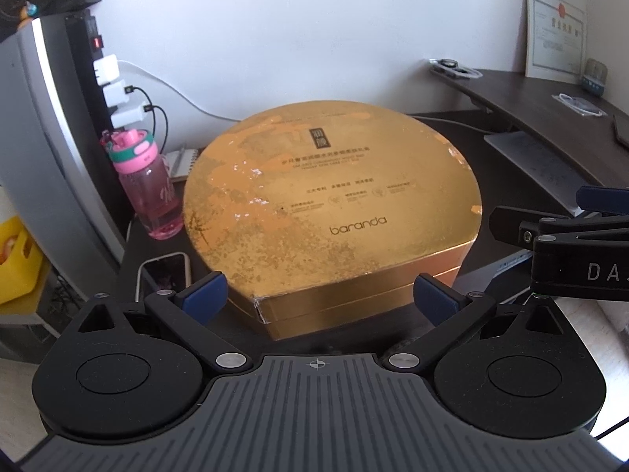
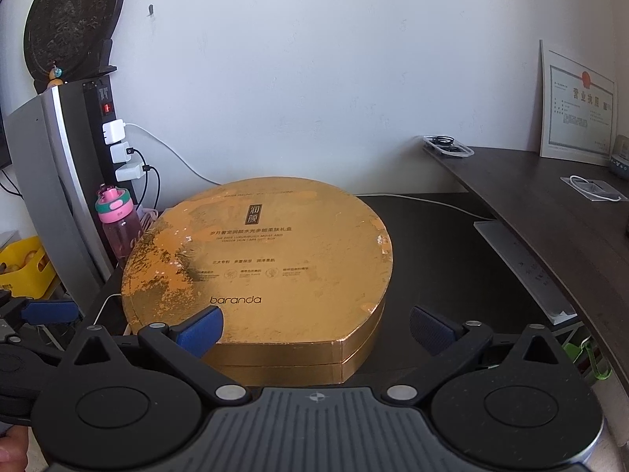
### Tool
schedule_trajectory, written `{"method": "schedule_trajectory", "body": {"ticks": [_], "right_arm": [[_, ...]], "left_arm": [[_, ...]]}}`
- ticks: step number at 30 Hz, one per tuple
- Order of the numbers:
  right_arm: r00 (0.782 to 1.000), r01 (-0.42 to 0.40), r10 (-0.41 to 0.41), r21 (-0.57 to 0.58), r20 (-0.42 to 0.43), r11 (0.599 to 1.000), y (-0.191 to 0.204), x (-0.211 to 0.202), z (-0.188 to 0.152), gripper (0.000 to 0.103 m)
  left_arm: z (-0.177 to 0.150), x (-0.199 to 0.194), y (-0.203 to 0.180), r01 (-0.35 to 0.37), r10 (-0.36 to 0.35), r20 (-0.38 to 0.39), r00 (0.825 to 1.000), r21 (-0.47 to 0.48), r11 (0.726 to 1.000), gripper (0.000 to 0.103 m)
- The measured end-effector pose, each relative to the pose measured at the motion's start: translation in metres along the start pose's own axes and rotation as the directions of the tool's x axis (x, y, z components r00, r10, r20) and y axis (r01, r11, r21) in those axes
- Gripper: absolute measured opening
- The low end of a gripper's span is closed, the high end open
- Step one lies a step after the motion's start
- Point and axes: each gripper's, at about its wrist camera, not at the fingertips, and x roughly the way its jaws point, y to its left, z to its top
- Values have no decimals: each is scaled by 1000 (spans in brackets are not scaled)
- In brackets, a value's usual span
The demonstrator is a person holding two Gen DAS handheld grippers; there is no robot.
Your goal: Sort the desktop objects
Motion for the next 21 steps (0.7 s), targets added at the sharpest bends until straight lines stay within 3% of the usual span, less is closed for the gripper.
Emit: {"method": "schedule_trajectory", "body": {"ticks": [21], "right_arm": [[999,-4,4,0,-36,1000,0,11,-4,102]], "left_arm": [[-2,9,2,-8,8,-19,1000,-10,1000,103]]}}
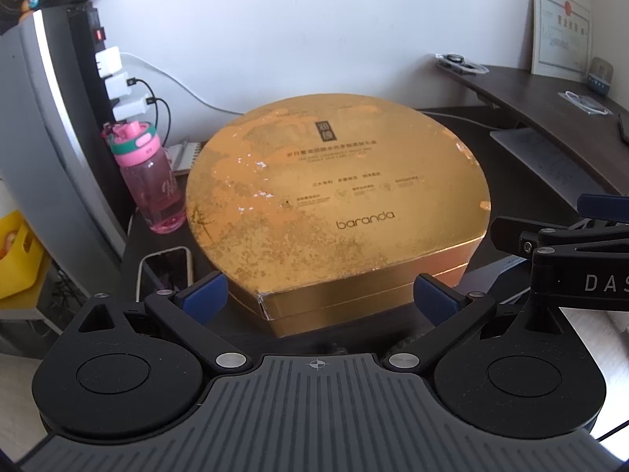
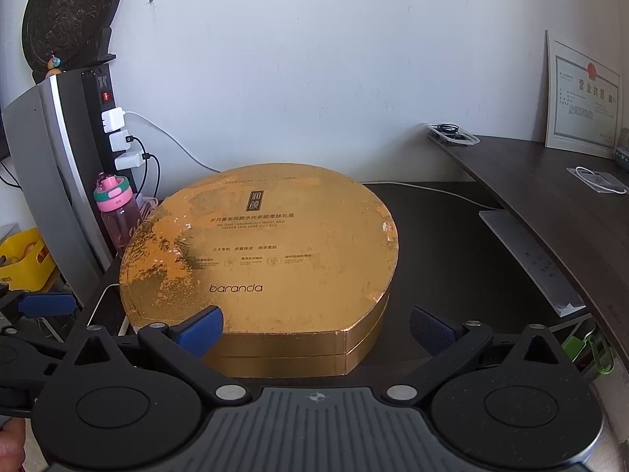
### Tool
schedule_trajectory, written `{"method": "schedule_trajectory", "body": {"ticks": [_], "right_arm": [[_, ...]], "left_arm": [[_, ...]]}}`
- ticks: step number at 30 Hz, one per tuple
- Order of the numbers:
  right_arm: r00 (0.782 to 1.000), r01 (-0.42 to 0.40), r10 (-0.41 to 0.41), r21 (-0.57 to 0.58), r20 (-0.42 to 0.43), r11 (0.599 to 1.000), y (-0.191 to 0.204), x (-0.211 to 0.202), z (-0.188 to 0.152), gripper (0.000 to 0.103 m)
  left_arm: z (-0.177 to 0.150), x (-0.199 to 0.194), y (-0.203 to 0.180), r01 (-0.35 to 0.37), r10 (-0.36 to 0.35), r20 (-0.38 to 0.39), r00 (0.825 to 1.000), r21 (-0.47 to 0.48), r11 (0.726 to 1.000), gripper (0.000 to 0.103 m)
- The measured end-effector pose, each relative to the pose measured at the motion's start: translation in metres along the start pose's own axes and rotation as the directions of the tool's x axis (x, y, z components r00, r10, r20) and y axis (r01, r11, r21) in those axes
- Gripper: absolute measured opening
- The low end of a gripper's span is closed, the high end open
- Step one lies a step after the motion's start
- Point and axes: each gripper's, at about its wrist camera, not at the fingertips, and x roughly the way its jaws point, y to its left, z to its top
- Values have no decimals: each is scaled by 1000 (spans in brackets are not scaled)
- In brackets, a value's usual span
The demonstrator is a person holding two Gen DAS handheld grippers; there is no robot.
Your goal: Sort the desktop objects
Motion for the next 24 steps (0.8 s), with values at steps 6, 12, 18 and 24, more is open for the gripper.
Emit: {"method": "schedule_trajectory", "body": {"ticks": [6,12,18,24], "right_arm": [[1000,-3,3,1,-9,1000,0,3,-1,102],[1000,-5,5,2,-16,1000,-3,5,-1,102],[1000,-9,9,1,-24,1000,-2,8,-1,102],[1000,-11,11,1,-27,1000,-1,10,-2,102]], "left_arm": [[-1,3,-1,6,-6,-8,1000,3,1000,103],[-1,6,-4,12,-12,-16,1000,11,1000,103],[-2,8,-4,15,-14,-24,1000,12,1000,103],[-2,10,-4,19,-19,-30,999,11,1000,103]]}}
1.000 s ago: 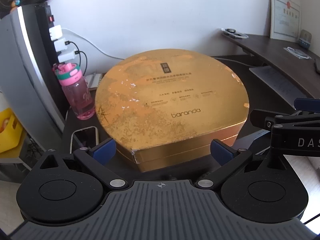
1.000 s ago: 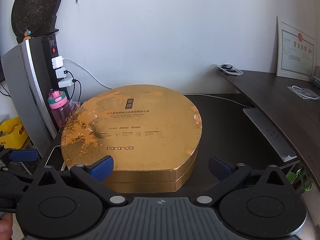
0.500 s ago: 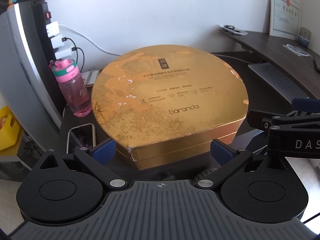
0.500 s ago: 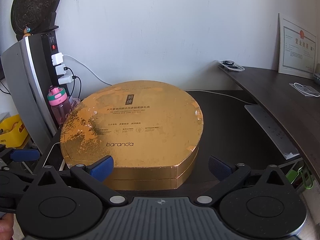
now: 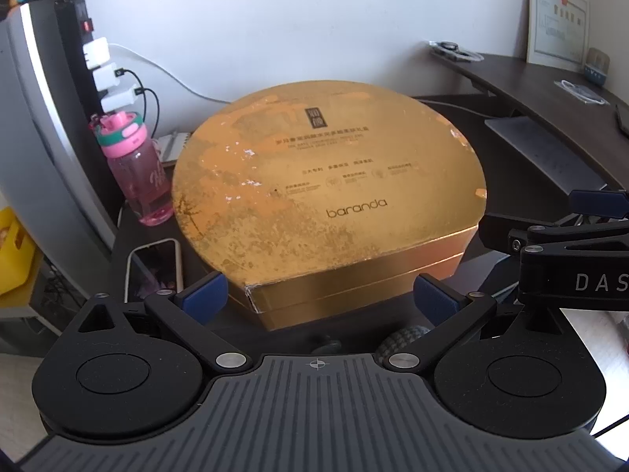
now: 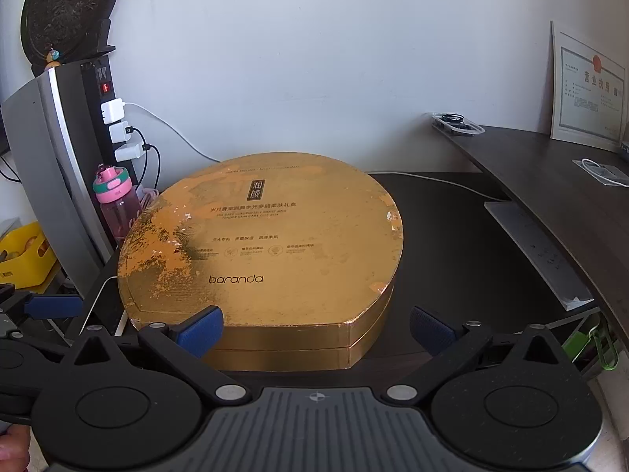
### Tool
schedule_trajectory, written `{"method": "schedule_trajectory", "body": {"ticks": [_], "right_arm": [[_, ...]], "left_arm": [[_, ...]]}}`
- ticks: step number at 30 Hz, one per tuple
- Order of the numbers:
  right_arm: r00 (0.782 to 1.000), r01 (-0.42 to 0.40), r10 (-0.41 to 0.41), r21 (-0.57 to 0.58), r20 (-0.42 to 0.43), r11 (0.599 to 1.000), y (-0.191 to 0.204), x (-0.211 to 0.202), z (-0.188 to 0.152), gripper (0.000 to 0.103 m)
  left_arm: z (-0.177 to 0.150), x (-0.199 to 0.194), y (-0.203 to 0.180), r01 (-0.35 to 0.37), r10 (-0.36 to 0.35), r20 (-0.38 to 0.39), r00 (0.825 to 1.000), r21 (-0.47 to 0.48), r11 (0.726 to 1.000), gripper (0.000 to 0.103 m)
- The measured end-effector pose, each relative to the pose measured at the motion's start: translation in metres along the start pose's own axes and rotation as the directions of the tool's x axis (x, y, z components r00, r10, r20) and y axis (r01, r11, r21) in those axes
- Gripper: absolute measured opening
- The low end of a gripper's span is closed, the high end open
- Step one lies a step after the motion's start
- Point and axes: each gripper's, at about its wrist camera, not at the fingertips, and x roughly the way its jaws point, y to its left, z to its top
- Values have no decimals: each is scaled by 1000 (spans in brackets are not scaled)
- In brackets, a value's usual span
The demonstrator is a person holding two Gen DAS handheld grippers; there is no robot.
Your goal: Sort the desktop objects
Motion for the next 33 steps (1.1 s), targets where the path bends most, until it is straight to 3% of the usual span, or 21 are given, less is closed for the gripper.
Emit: {"method": "schedule_trajectory", "body": {"ticks": [33], "right_arm": [[1000,2,-2,9,-16,1000,0,7,-1,102]], "left_arm": [[3,12,-4,13,-13,-30,999,18,1000,103]]}}
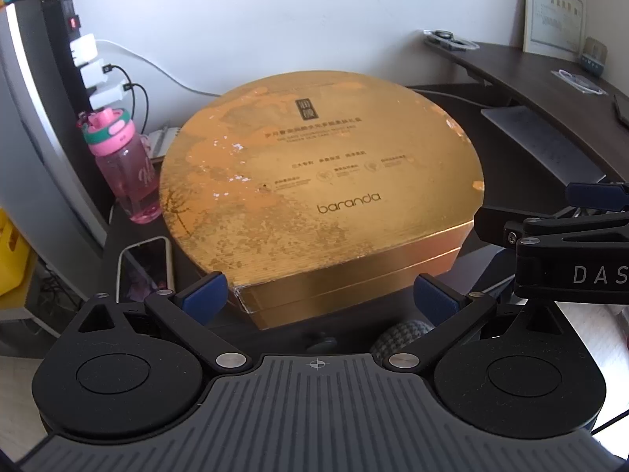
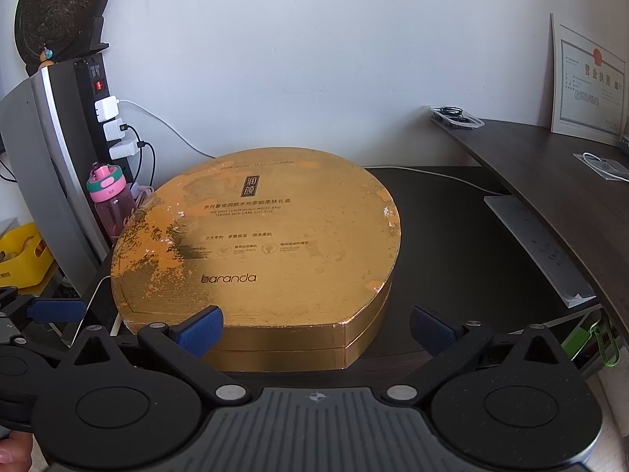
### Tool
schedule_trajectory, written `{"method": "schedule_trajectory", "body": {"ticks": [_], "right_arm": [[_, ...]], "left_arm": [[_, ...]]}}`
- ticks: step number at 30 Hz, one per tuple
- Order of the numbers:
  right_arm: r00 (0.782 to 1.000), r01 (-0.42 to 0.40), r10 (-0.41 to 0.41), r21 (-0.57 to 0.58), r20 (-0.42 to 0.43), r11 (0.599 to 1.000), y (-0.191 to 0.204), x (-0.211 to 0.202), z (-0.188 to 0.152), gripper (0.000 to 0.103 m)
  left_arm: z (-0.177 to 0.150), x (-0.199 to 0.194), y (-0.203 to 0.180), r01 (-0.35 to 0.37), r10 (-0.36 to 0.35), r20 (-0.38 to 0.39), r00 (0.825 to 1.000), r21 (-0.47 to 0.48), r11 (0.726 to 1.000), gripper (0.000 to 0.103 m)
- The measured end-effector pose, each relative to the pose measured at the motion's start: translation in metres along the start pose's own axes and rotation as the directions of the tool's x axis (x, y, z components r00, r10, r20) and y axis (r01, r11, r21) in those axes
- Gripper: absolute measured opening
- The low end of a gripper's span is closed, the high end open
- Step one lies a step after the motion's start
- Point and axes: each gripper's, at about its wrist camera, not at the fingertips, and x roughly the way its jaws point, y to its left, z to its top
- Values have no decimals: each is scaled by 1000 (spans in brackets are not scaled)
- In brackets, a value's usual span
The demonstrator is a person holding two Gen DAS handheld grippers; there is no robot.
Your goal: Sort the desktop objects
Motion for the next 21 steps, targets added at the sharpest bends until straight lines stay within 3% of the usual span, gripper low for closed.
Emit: {"method": "schedule_trajectory", "body": {"ticks": [21], "right_arm": [[1000,-4,4,3,-1,1000,-1,0,-1,102]], "left_arm": [[-2,0,2,1,-1,-4,1000,-8,1000,103]]}}
